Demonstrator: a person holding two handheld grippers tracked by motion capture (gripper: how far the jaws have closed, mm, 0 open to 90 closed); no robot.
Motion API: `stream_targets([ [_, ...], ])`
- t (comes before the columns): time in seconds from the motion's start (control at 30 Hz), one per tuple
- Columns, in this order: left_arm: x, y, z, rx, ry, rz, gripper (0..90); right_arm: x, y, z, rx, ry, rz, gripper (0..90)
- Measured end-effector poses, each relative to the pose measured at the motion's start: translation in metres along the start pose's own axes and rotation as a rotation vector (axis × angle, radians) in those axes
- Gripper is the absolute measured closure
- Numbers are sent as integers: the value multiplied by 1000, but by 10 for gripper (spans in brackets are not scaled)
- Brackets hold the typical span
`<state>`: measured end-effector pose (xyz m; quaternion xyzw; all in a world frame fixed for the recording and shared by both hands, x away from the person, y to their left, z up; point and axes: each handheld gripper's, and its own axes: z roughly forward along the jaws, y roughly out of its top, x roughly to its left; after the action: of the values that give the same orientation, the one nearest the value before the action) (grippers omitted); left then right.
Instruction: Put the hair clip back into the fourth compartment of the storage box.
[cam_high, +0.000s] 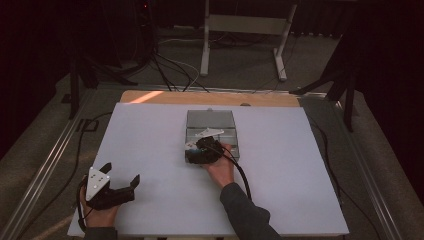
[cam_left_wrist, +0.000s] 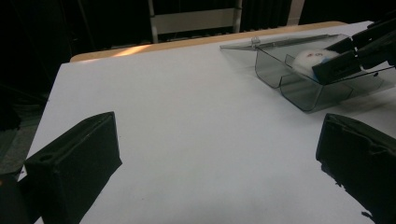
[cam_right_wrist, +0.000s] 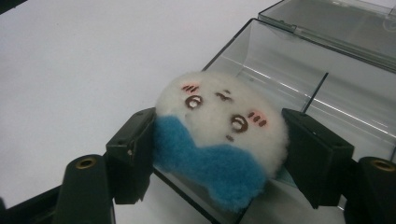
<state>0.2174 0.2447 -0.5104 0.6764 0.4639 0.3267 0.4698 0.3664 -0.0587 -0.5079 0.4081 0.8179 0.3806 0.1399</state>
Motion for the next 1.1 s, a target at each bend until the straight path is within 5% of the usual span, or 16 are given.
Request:
stream_targets([
  [0.53,0,0,0,2,1,1,7,-4,-1,-3,17,-7,21,230],
  [1.1,0,0,0,3,1,1,7,-3,2,-10,-31,21,16,151],
])
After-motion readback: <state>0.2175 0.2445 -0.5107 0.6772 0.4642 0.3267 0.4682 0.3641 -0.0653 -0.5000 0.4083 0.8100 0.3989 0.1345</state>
